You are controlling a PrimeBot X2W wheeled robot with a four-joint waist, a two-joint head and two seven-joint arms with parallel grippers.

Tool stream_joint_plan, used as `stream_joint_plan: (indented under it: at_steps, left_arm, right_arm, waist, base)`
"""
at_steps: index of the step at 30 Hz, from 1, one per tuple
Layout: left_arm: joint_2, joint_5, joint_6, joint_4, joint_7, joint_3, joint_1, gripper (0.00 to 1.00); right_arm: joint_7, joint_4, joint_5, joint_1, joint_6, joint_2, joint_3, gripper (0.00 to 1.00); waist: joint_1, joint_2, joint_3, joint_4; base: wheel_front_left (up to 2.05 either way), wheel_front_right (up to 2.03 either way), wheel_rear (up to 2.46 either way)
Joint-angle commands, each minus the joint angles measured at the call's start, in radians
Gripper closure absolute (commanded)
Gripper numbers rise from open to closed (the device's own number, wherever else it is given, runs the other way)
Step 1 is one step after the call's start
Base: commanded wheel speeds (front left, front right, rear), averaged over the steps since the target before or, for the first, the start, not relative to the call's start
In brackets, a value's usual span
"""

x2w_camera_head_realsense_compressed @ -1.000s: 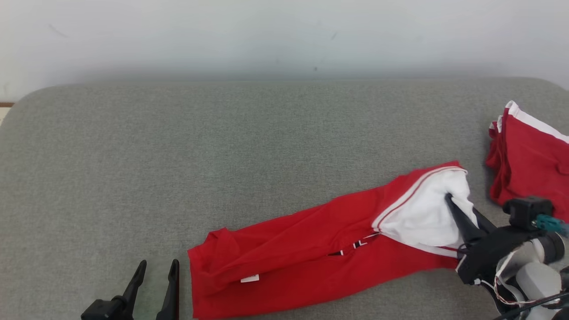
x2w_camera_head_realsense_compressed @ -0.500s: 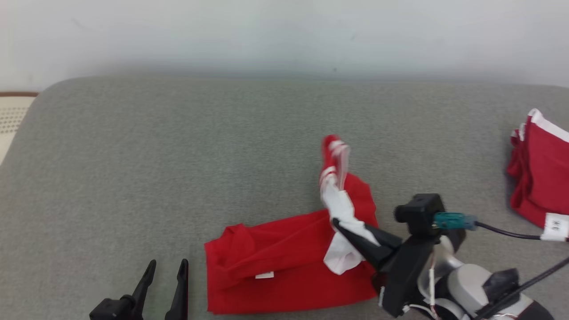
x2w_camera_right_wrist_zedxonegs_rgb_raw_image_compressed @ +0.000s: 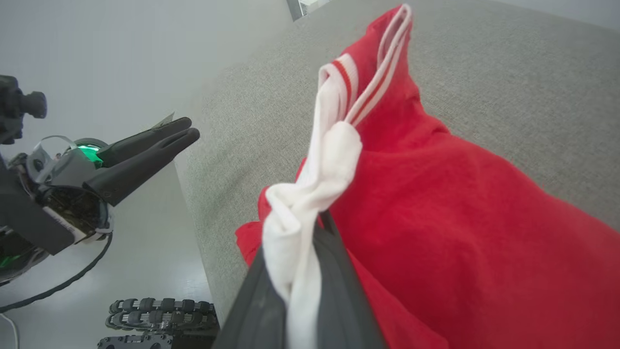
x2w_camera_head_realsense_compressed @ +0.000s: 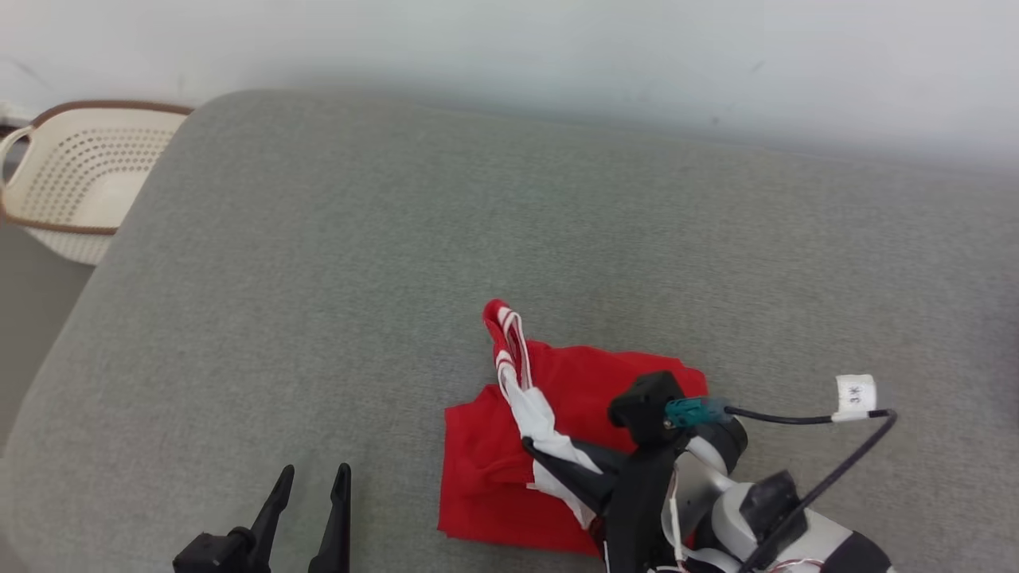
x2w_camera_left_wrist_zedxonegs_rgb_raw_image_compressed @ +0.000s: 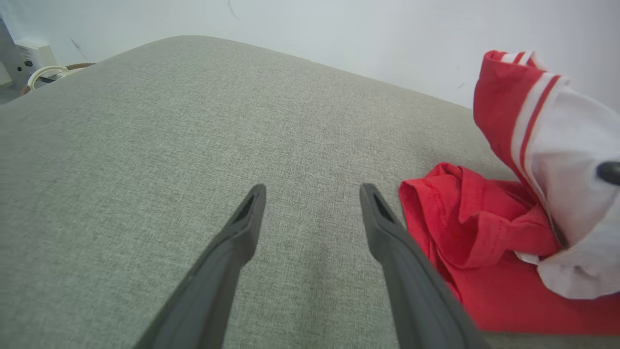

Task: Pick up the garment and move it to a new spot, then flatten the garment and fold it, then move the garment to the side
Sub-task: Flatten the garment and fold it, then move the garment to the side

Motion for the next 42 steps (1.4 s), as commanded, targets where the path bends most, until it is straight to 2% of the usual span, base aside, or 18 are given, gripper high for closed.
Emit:
stream_joint_plan:
  at_steps: [1,2,3,4,5,8,9,10,11,14,17,22,28,38,39,41,42]
  left_arm:
    - [0.000,-0.003,0.000,-0.004,-0.001,-0.003,-0.003,0.00]
    - [0.000,-0.005,0.001,-0.005,-0.001,-0.005,-0.004,0.00]
    - [0.000,-0.006,0.002,-0.006,-0.001,-0.006,-0.005,0.00]
    - [0.000,-0.007,0.004,-0.007,-0.001,-0.007,-0.007,0.00]
    - [0.000,-0.007,0.006,-0.008,-0.001,-0.007,-0.008,0.00]
    - [0.000,0.000,0.010,-0.010,-0.001,0.000,-0.009,0.00]
    - [0.000,0.013,0.011,-0.010,-0.001,0.013,-0.006,0.00]
    - [0.000,0.016,0.010,-0.011,-0.001,0.016,-0.004,0.00]
    - [0.000,0.025,0.007,-0.014,-0.001,0.022,-0.002,0.00]
    - [0.000,0.026,0.006,-0.017,-0.001,0.025,-0.001,0.00]
    - [0.000,0.033,0.003,-0.021,-0.001,0.026,-0.002,0.00]
    - [0.000,0.041,0.001,-0.024,-0.001,0.028,-0.005,0.00]
    - [0.000,0.045,-0.001,-0.042,-0.001,0.030,-0.002,0.00]
    - [0.000,0.052,-0.001,-0.042,-0.001,0.029,0.006,0.00]
    - [0.000,0.052,-0.001,-0.042,-0.001,0.032,0.007,0.00]
    - [0.000,0.053,0.000,-0.043,-0.001,0.034,0.006,0.00]
    - [0.000,0.053,0.000,-0.044,-0.001,0.035,0.006,0.00]
  right_arm:
    - [-0.014,0.025,0.004,-0.021,-0.001,0.014,0.019,1.00]
    - [-0.021,0.043,0.019,-0.023,-0.001,0.025,0.025,1.00]
    - [-0.028,0.060,0.027,-0.026,-0.001,0.032,0.028,0.85]
    - [-0.043,0.077,0.030,-0.038,-0.001,0.036,0.030,0.28]
    - [-0.063,0.090,0.042,-0.044,-0.001,0.041,0.025,0.00]
    - [-0.128,0.122,0.066,-0.052,-0.001,0.053,-0.001,0.00]
    - [-0.207,0.141,0.089,-0.056,-0.001,0.053,-0.046,0.00]
    - [-0.233,0.148,0.091,-0.054,-0.001,0.047,-0.065,0.00]
    - [-0.299,0.180,0.098,-0.037,-0.001,0.027,-0.128,0.00]
    - [-0.342,0.230,0.105,0.001,-0.001,0.006,-0.194,0.00]
    - [-0.355,0.265,0.118,0.044,-0.001,-0.001,-0.233,0.00]
    - [-0.339,0.292,0.123,0.101,-0.001,-0.001,-0.224,0.00]
    - [-0.338,0.348,0.130,0.138,-0.001,0.046,-0.210,0.00]
    - [-0.335,0.511,0.117,0.113,-0.001,0.117,-0.208,0.00]
    - [-0.327,0.533,0.126,0.111,-0.001,0.129,-0.202,0.13]
    - [-0.330,0.543,0.126,0.109,-0.001,0.137,-0.190,1.00]
    - [-0.337,0.542,0.125,0.110,-0.001,0.137,-0.184,1.00]
  waist:
    - [0.0000,-0.0001,0.017,0.040]
    - [0.0000,-0.0001,0.020,0.044]
    - [0.0000,-0.0001,0.022,0.047]
    - [0.0000,-0.0001,0.024,0.048]
    - [0.0000,-0.0001,0.026,0.049]
    - [0.0000,-0.0001,0.027,0.040]
    - [0.0000,-0.0001,0.021,0.018]
    - [0.0000,-0.0001,0.019,0.011]
    - [0.0000,-0.0001,0.011,-0.015]
    - [0.0000,-0.0001,0.003,-0.038]
    - [0.0000,-0.0001,-0.001,-0.054]
    - [0.0000,-0.0001,0.001,-0.062]
    - [0.0000,-0.0001,0.003,-0.053]
    - [0.0000,-0.0001,0.004,-0.005]
    - [0.0000,-0.0001,0.005,-0.002]
    - [0.0000,-0.0001,0.005,-0.001]
    - [0.0000,-0.0001,0.003,-0.003]
  base:
    - [0.00,0.00,0.00]
    - [0.00,0.00,0.00]
    - [0.00,0.00,0.00]
    - [0.00,0.00,0.00]
    - [0.00,0.00,0.00]
    - [0.00,0.00,0.00]
    - [0.00,0.00,0.00]
    - [0.00,0.00,0.00]
    - [0.00,0.00,0.00]
    - [0.00,0.00,0.00]
    - [0.00,0.00,0.00]
    - [0.00,0.00,0.00]
    - [0.00,0.00,0.00]
    - [0.00,0.00,0.00]
    - [0.00,0.00,0.00]
    - [0.00,0.00,0.00]
    - [0.00,0.00,0.00]
